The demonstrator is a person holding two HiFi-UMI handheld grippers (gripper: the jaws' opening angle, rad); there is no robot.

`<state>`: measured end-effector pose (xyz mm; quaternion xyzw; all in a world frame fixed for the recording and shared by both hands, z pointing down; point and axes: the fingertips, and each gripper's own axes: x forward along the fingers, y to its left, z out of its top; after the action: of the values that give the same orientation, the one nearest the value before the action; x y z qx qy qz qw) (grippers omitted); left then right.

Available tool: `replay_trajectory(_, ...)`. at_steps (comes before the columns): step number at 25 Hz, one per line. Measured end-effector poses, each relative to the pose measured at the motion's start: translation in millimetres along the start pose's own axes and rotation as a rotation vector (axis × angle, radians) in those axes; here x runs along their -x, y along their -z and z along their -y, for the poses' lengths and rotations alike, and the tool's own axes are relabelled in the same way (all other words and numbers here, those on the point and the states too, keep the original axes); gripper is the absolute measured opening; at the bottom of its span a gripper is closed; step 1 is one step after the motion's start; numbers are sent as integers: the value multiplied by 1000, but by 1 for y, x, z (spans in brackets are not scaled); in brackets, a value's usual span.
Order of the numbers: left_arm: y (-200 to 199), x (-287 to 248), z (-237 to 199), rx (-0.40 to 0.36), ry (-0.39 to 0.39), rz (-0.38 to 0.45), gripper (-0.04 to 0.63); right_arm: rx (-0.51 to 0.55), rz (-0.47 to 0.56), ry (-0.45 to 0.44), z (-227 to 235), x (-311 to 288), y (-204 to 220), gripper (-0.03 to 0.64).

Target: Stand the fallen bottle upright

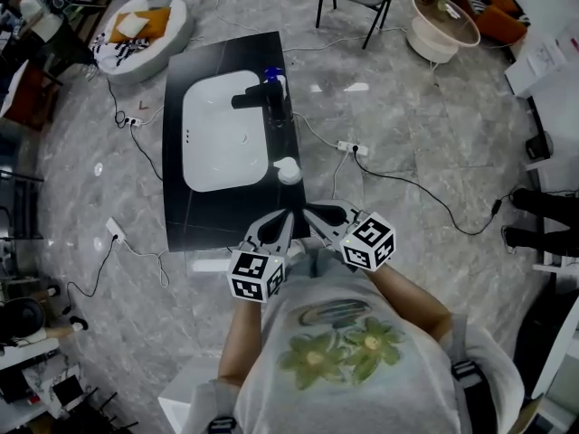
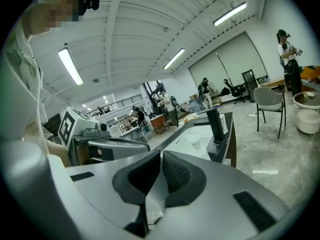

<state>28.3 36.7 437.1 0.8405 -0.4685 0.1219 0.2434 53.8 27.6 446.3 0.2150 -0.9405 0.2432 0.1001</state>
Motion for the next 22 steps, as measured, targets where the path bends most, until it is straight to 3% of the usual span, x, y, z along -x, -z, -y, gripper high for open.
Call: replay_trajectory(22, -15, 6, 16, 20, 27, 33, 17, 61, 33, -47, -19, 22, -13, 41)
